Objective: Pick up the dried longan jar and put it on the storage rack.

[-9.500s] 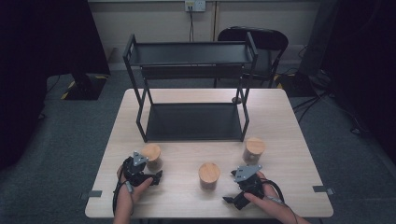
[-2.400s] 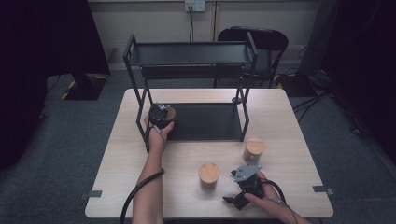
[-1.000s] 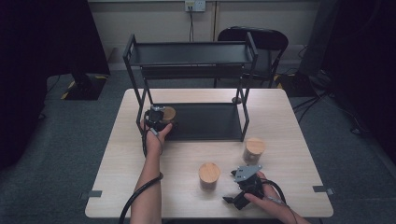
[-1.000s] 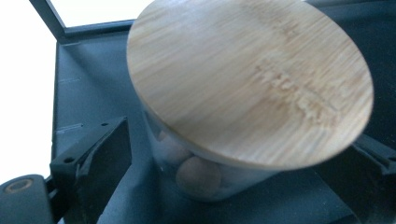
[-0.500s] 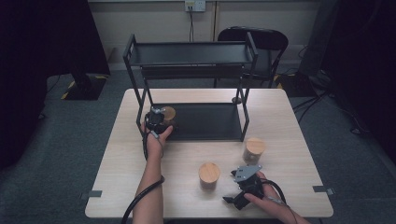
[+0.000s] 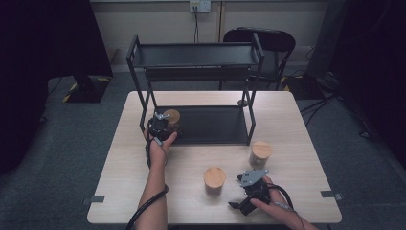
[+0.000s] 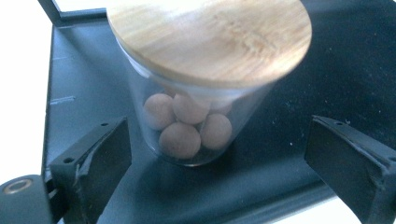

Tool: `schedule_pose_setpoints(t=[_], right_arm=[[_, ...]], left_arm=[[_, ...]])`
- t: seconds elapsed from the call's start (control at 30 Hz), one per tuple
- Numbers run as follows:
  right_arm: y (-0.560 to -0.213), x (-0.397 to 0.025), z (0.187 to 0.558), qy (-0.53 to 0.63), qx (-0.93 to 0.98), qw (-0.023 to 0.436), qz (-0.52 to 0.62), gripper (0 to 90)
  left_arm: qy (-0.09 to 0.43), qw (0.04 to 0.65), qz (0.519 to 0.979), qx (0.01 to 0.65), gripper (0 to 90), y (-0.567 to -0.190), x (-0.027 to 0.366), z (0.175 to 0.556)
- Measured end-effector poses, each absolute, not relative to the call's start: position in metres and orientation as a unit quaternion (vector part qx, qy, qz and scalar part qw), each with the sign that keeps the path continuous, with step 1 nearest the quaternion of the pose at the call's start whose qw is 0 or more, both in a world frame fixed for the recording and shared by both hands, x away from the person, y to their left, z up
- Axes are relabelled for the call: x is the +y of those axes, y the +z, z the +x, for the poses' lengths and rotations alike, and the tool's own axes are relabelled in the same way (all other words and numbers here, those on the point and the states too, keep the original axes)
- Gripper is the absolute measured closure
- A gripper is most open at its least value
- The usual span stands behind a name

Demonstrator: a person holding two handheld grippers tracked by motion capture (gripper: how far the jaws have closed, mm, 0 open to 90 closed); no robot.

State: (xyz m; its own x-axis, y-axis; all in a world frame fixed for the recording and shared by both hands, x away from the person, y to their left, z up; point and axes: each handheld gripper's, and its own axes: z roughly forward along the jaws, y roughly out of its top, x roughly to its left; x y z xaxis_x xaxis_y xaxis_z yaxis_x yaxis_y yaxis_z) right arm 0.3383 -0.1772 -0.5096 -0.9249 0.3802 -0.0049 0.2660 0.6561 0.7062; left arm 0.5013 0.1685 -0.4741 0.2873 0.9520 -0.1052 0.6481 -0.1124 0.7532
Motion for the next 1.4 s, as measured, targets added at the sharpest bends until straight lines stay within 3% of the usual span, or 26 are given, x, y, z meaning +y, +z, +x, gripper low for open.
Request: schedule_pose_setpoints(t=[1.4], right_arm=[[-0.510,-0.177,0.338,0.375,0.907,0.077,0.179,0.0]], left_arm=[[0.197,0.388,0.729,0.528,6.7,-0.467,0.164,0.469]])
